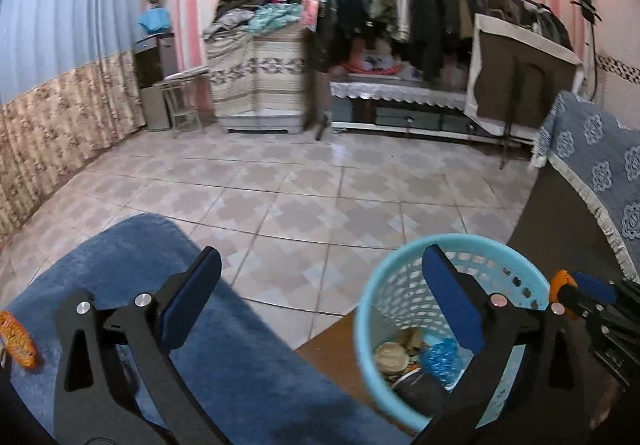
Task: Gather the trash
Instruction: 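Open the left gripper to drop the lid while the right gripper drops the orange, then pull both open grippers back over the rug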
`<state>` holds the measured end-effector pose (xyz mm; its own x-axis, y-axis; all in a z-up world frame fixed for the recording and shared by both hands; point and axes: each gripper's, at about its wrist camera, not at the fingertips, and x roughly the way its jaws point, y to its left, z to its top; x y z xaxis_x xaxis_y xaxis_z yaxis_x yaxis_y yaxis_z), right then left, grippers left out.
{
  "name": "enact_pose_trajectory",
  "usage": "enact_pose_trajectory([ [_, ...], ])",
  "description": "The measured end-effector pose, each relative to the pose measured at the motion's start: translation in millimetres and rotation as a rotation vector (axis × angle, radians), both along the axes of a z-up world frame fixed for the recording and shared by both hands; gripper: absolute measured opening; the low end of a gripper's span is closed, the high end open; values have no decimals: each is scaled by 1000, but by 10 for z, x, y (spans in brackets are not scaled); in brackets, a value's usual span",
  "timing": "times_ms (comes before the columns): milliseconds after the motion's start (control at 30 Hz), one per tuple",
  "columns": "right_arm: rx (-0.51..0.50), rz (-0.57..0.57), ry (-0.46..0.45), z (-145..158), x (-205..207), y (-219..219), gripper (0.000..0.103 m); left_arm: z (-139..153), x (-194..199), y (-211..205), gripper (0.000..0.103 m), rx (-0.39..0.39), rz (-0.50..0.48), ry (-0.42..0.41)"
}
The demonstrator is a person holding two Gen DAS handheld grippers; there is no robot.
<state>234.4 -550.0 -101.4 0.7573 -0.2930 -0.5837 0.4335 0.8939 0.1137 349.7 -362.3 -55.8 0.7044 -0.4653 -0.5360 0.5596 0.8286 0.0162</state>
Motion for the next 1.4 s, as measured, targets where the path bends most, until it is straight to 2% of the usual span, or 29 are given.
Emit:
enact_pose_trajectory([
  [233, 13, -1, 32, -131, 414, 61, 31, 34, -38, 427, 98, -6, 60, -11],
  [367, 2, -10, 53, -177, 551, 102, 37, 36, -69, 682, 98, -24, 87, 18],
  [533, -19, -30, 44, -92, 565, 193, 73, 90, -93, 1015, 98, -38, 133, 21],
  [700, -51, -43, 7, 112, 487, 317, 92, 177, -120, 1429, 98, -53, 200, 14],
  [933, -111, 11, -29, 412, 451, 749, 95, 269, -221, 2159, 98, -73, 309, 13],
  [1067, -105, 78, -67, 551, 466, 1098, 96, 302, -332, 2612, 98, -70, 381, -6],
  [1400, -105, 230, -67, 542, 647, 1958, 97, 196, -530, 3791, 98, -39, 589, 9],
])
